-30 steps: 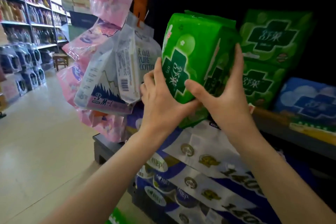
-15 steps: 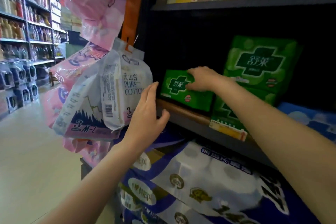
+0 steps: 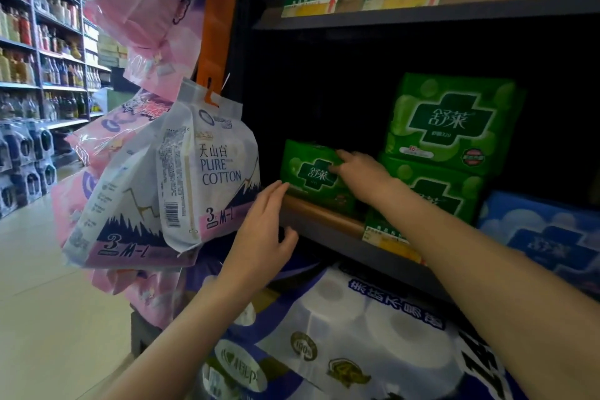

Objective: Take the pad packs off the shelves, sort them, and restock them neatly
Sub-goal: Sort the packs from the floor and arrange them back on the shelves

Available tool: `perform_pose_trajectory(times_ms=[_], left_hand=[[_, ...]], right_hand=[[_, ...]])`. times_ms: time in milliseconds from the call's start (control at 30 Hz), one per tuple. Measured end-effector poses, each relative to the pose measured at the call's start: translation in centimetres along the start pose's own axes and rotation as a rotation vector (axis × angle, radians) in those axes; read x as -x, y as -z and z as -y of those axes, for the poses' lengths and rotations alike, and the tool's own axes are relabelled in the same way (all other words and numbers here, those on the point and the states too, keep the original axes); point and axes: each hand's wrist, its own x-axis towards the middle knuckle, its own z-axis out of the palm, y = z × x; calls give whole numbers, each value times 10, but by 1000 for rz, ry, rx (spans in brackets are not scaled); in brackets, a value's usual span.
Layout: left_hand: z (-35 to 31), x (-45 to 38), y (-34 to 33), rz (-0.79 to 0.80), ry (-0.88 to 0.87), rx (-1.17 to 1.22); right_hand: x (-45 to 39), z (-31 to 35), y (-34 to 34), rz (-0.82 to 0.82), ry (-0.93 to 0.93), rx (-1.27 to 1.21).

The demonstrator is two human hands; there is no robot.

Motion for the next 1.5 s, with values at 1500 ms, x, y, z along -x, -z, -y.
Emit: perform_pose_trajectory(times_ms=[1500], left_hand=[[205,393,42,1306,671,-1019]], right_hand=[[173,448,-247,620,168,-903]])
